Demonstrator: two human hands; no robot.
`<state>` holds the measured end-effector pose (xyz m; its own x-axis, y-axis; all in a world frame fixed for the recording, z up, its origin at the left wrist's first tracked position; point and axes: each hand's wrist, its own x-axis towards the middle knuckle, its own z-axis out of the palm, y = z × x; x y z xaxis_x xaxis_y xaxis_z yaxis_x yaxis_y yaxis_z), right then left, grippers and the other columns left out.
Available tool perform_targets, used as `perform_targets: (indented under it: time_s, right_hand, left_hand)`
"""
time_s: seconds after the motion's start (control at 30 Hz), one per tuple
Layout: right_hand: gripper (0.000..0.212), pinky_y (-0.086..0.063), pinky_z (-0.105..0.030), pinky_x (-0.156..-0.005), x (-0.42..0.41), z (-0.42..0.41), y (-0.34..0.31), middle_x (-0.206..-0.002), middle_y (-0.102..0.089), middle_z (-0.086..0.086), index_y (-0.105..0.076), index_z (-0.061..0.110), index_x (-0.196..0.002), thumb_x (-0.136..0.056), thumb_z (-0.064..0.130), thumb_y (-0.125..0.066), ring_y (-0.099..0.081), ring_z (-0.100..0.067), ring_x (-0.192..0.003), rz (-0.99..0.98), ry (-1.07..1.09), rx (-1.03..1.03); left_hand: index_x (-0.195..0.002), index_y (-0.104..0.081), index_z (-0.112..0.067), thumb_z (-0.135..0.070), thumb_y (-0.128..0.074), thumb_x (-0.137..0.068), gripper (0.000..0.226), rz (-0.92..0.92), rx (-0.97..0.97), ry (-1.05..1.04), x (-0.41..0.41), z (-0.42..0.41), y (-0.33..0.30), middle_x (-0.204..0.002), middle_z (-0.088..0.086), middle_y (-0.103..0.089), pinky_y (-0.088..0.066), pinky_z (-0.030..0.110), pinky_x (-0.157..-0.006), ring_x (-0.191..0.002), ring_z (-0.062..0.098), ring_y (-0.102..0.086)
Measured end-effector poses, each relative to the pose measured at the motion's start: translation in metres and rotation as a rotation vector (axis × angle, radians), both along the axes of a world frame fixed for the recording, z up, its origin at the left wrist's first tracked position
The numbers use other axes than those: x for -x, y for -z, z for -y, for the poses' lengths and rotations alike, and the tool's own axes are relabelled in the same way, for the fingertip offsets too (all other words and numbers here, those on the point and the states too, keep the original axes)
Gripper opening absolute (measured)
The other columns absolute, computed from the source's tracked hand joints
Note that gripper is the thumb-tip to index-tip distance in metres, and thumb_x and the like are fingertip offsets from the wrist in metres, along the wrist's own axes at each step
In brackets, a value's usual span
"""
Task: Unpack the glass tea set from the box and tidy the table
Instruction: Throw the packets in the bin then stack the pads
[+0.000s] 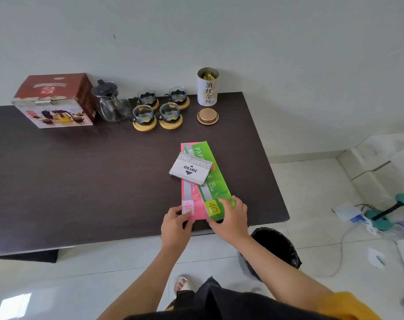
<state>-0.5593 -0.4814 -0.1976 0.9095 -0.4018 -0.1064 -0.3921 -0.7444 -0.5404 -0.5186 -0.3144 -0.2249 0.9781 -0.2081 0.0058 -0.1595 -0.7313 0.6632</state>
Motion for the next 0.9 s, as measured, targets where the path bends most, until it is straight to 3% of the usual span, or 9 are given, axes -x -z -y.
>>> perform_targets:
  time_s: [0.13, 0.27, 0.5, 0.67, 0.73, 0.9]
  right_hand:
    - [0.07, -0.035, -0.041, -0.101, -0.006, -0.014, 0.003, -0.137, -0.033, -0.01, -0.053, 0.024, -0.126, -0.067, 0.054, -0.075, -0.033, -0.033, -0.12, -0.023, -0.015, -0.03]
    - [0.072, -0.032, -0.04, -0.106, -0.009, -0.021, 0.004, -0.143, -0.024, -0.01, -0.047, 0.023, -0.135, -0.072, 0.042, -0.076, -0.025, -0.032, -0.127, -0.062, -0.082, -0.061]
    - [0.046, -0.047, -0.038, -0.092, -0.012, -0.018, 0.006, -0.134, -0.038, -0.003, -0.06, 0.024, -0.128, -0.084, 0.015, -0.067, -0.033, -0.025, -0.12, -0.024, -0.191, -0.064]
    - [0.035, -0.048, -0.038, -0.09, -0.013, -0.017, 0.008, -0.128, -0.045, -0.006, -0.067, 0.016, -0.119, -0.085, 0.006, -0.065, -0.041, -0.023, -0.117, 0.015, -0.27, -0.087]
    - [0.034, -0.047, -0.031, -0.091, -0.013, -0.015, 0.011, -0.128, -0.047, -0.007, -0.069, 0.014, -0.117, -0.084, 0.003, -0.066, -0.045, -0.024, -0.116, 0.039, -0.278, -0.091]
    - [0.035, -0.028, 0.005, -0.086, -0.01, -0.013, 0.014, -0.131, -0.048, -0.01, -0.068, 0.007, -0.117, -0.085, -0.005, -0.063, -0.047, -0.022, -0.119, 0.062, -0.281, -0.104]
  left_hand:
    - [-0.104, -0.071, -0.015, -0.015, -0.075, -0.078, 0.027, 0.005, 0.021, 0.007, -0.004, -0.003, -0.002, -0.106, 0.001, -0.064, -0.049, 0.031, -0.074, -0.093, 0.024, -0.059]
    - [-0.11, -0.066, -0.012, -0.015, -0.074, -0.079, 0.032, -0.005, 0.051, 0.016, -0.007, -0.008, -0.004, -0.1, -0.001, -0.065, -0.048, 0.028, -0.068, -0.085, 0.019, -0.061]
    - [-0.108, -0.069, -0.011, -0.005, -0.075, -0.075, 0.034, 0.079, 0.059, 0.115, -0.011, -0.014, -0.003, -0.096, 0.002, -0.069, -0.051, 0.03, -0.066, -0.083, 0.022, -0.064]
    - [-0.096, -0.074, -0.008, 0.001, -0.083, -0.062, 0.036, 0.145, 0.002, 0.191, -0.016, -0.018, 0.004, -0.094, 0.007, -0.07, -0.053, 0.027, -0.059, -0.079, 0.025, -0.069]
    - [-0.094, -0.075, -0.008, 0.002, -0.084, -0.062, 0.035, 0.154, -0.004, 0.217, -0.017, -0.018, 0.004, -0.092, 0.007, -0.07, -0.052, 0.025, -0.057, -0.074, 0.025, -0.068]
    - [-0.084, -0.072, -0.002, 0.006, -0.084, -0.058, 0.029, 0.2, -0.041, 0.267, -0.018, -0.018, 0.006, -0.088, 0.015, -0.068, -0.054, 0.03, -0.052, -0.067, 0.03, -0.066]
